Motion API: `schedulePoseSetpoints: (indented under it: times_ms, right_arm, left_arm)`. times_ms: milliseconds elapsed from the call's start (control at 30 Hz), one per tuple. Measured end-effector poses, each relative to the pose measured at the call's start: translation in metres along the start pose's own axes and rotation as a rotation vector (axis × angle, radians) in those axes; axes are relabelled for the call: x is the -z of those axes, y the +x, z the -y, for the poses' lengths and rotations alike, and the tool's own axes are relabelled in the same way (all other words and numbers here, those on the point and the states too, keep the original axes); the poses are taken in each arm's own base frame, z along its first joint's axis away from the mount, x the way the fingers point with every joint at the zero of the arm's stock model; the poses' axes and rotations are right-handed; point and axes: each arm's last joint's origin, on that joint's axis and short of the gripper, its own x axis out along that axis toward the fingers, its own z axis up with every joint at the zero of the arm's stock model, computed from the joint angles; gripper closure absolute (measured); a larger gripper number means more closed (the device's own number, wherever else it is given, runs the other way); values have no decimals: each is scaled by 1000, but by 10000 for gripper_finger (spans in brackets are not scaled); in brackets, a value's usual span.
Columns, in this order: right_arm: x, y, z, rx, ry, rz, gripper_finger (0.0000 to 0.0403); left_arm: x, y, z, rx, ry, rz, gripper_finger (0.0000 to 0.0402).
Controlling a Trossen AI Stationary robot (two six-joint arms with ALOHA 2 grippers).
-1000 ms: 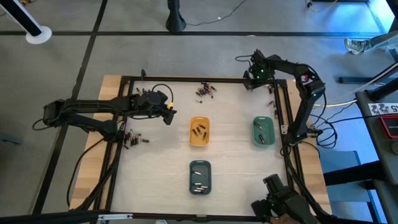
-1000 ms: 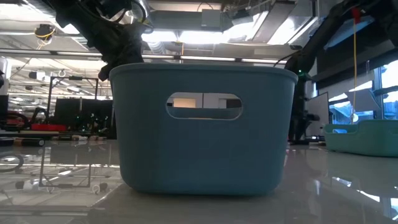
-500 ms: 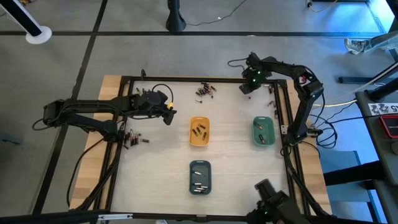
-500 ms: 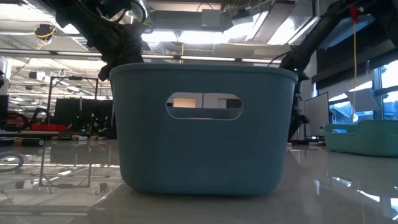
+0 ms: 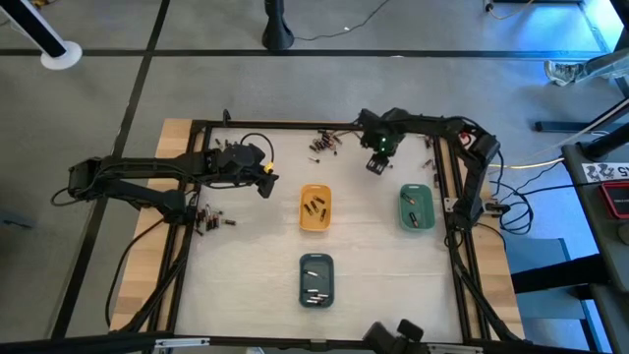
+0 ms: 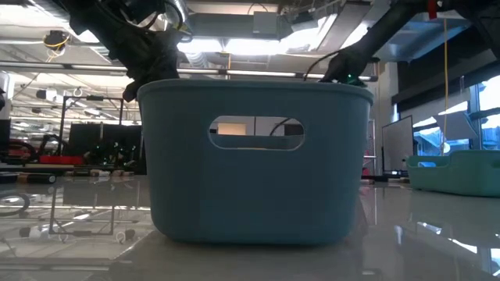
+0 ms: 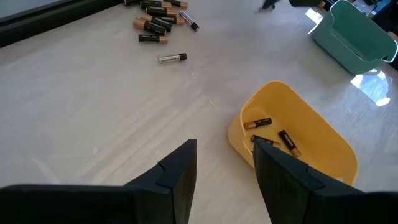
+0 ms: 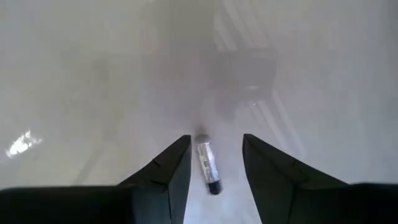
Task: Sort batteries
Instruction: Put the top right energizer AAA battery into the blue bin, then put the silver battery into the blue bin
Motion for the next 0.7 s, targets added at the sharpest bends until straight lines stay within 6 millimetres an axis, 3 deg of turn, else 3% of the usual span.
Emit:
schedulePoseSetpoints:
  times_ms: [267, 467, 700]
  right_arm:
    - [8, 1, -14, -13, -23, -85, 255]
    - [21, 28, -22, -78, 21, -57, 256]
    - [31, 43, -37, 28, 32, -44, 256]
  left_arm:
    - [0, 0, 0, 0, 21, 1, 254]
    - [0, 0, 0, 0, 26, 1, 254]
    - [-1, 0, -1, -3, 35, 4, 254]
